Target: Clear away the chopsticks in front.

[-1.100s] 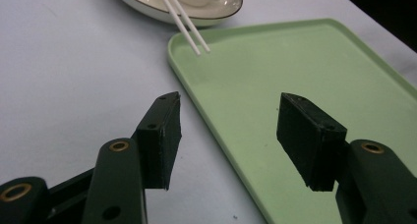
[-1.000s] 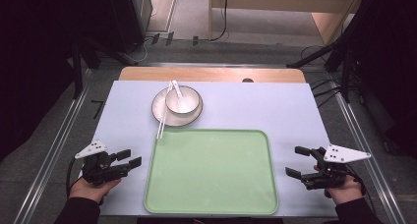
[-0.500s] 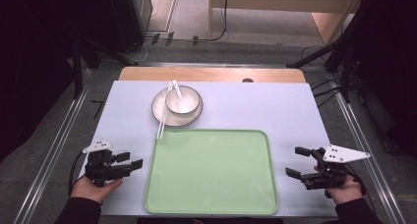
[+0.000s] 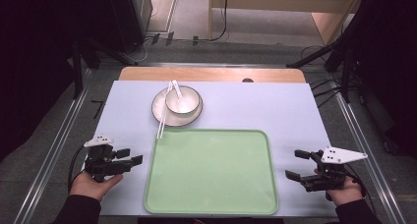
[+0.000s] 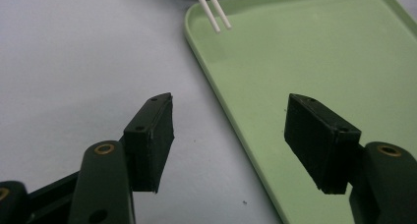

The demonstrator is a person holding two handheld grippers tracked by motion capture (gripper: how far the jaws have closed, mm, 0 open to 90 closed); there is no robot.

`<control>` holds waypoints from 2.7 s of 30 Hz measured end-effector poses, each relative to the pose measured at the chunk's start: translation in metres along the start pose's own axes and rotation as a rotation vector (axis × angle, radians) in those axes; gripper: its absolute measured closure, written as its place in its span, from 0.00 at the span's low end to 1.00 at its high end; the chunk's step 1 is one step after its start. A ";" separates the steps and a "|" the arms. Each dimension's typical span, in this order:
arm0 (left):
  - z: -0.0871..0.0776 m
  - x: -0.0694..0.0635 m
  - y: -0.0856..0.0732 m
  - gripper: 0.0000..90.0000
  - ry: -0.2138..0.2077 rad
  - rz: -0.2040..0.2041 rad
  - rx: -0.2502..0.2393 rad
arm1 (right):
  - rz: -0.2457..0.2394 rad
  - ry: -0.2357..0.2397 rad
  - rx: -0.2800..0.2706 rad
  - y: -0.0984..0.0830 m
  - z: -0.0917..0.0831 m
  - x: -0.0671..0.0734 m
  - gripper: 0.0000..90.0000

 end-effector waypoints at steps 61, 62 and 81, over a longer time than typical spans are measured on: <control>0.090 0.035 0.130 0.57 0.101 -0.010 0.070 | 0.022 0.005 -0.010 0.009 0.012 0.002 0.18; 0.090 0.035 0.130 0.59 0.101 -0.010 0.070 | 0.022 0.005 -0.010 0.009 0.012 0.002 0.18; 0.129 0.044 0.121 0.66 0.142 -0.032 0.124 | 0.026 -0.004 0.004 0.003 0.009 0.002 0.18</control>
Point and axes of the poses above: each handheld gripper's, and its own axes: z roughly forward along the jaws, y roughly out of its top, x roughly to its left, the point moved 7 cm from there along z, roughly forward along the jaws, and after that the axes turned 1 degree about z, right-handed, at the moved point
